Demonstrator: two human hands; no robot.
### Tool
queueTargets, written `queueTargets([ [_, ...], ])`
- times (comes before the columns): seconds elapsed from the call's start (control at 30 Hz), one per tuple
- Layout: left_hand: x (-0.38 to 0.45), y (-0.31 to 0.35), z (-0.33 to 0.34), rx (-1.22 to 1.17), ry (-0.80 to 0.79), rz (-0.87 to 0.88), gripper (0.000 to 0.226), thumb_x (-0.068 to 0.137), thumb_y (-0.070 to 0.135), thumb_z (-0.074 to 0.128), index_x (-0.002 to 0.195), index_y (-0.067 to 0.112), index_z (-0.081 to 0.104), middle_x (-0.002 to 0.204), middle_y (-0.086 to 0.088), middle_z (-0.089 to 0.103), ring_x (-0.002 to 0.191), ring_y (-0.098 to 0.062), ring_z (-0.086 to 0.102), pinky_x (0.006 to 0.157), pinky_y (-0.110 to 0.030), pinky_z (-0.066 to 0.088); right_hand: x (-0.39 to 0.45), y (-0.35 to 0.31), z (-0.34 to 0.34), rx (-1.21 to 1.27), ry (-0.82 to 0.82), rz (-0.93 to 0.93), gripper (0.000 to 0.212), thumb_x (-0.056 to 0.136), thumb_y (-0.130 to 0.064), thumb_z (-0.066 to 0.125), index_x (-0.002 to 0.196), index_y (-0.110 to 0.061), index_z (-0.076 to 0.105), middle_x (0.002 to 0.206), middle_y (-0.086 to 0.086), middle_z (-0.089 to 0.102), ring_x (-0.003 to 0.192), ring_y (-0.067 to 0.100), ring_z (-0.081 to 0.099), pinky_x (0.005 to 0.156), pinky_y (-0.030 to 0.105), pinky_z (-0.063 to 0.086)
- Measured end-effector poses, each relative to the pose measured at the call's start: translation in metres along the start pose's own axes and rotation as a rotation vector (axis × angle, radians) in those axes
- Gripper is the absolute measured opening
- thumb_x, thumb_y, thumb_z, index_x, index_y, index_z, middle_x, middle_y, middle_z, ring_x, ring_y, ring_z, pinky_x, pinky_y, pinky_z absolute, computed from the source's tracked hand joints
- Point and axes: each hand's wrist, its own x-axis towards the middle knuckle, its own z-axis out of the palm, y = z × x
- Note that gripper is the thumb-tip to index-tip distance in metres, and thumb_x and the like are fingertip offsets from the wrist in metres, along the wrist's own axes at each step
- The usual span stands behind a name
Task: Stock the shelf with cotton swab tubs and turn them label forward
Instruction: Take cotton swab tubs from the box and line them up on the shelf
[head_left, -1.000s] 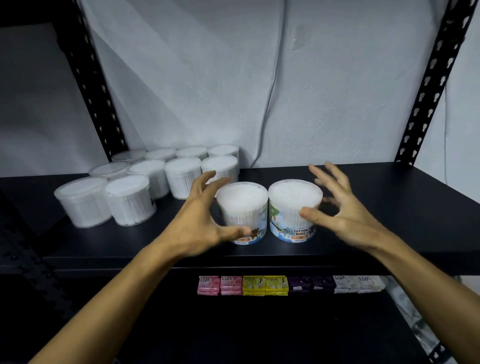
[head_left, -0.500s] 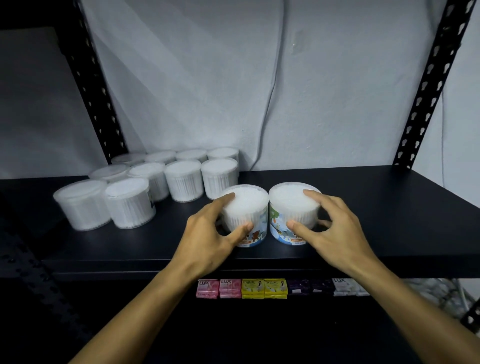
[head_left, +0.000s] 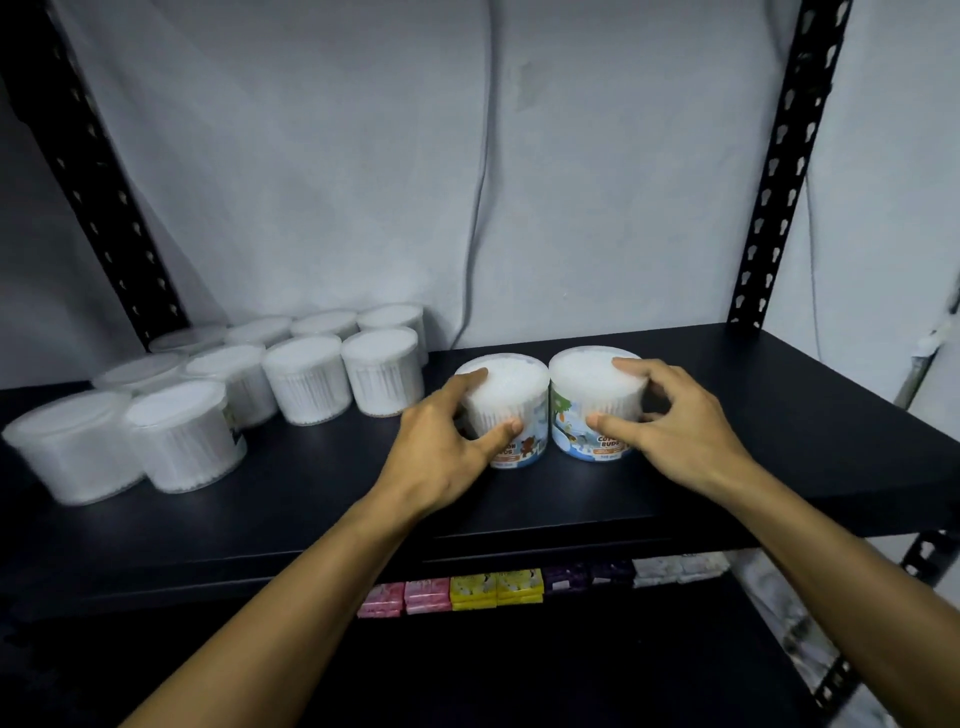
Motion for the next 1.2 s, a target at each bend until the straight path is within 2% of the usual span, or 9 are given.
queueTargets([
  [0.13,0.025,0.011,0.035,-0.001,-0.015,0.022,0.069,0.076,0.047,0.077,0.136,0.027,0.05,0.126,-0.001,0.063,0.111,-0.011,0.061,0.096,-0.027,0.05,0.018,0.019,-0.031,-0.01,0.012,0.03,0.063,0.06,-0.036,0.085,0.117,-0.036,0.059,0.119,-0.011,0.052,0.115,0.012,0.052,0.098,0.038,0.047],
  [0.2,0.038,0.019,0.053,-0.003,-0.025,0.037,0.07,0.076,0.048,0.077,0.137,0.025,0.05,0.126,-0.002,0.063,0.112,-0.013,0.061,0.097,-0.03,0.05,0.027,0.03,-0.047,-0.02,0.017,0.053,0.063,0.062,-0.033,0.086,0.119,-0.035,0.059,0.121,-0.01,0.052,0.115,0.011,0.052,0.1,0.037,0.046],
  [0.33,0.063,0.039,0.09,-0.001,-0.055,0.057,0.07,0.079,0.043,0.076,0.139,0.02,0.048,0.125,-0.002,0.062,0.113,-0.012,0.059,0.089,-0.015,0.043,0.049,0.054,-0.08,-0.05,0.02,0.086,0.065,0.064,-0.033,0.085,0.123,-0.036,0.056,0.126,-0.008,0.054,0.116,0.012,0.053,0.1,0.034,0.046],
  [0.5,0.093,0.059,0.129,-0.018,-0.075,0.054,0.07,0.08,0.041,0.076,0.14,0.019,0.047,0.126,-0.003,0.06,0.11,-0.011,0.057,0.085,-0.01,0.04,0.079,0.082,-0.111,-0.01,0.017,0.14,0.063,0.06,-0.036,0.085,0.115,-0.043,0.056,0.123,-0.009,0.059,0.111,0.01,0.057,0.097,0.033,0.048],
  [0.67,0.123,0.068,0.161,-0.031,-0.09,0.046,0.071,0.079,0.042,0.076,0.139,0.02,0.046,0.125,-0.004,0.06,0.108,-0.015,0.06,0.091,-0.022,0.049,0.109,0.108,-0.129,0.048,0.034,0.168,0.061,0.059,-0.033,0.083,0.112,-0.046,0.055,0.119,-0.006,0.061,0.106,0.013,0.061,0.094,0.037,0.051],
  [0.93,0.166,0.073,0.194,-0.006,-0.087,0.042,0.069,0.08,0.043,0.075,0.138,0.02,0.045,0.124,-0.006,0.061,0.107,-0.019,0.062,0.091,-0.029,0.052,0.153,0.138,-0.14,0.057,0.061,0.163,0.063,0.066,-0.023,0.081,0.122,-0.036,0.054,0.122,-0.003,0.057,0.111,0.015,0.057,0.093,0.035,0.051],
  [1.2,0.198,0.069,0.212,-0.007,-0.077,0.031,0.069,0.08,0.043,0.075,0.138,0.02,0.046,0.127,-0.007,0.06,0.111,-0.021,0.061,0.095,-0.034,0.051,0.19,0.155,-0.137,0.063,0.056,0.176,0.064,0.067,-0.026,0.078,0.123,-0.04,0.05,0.124,-0.003,0.056,0.108,0.017,0.058,0.092,0.036,0.051],
])
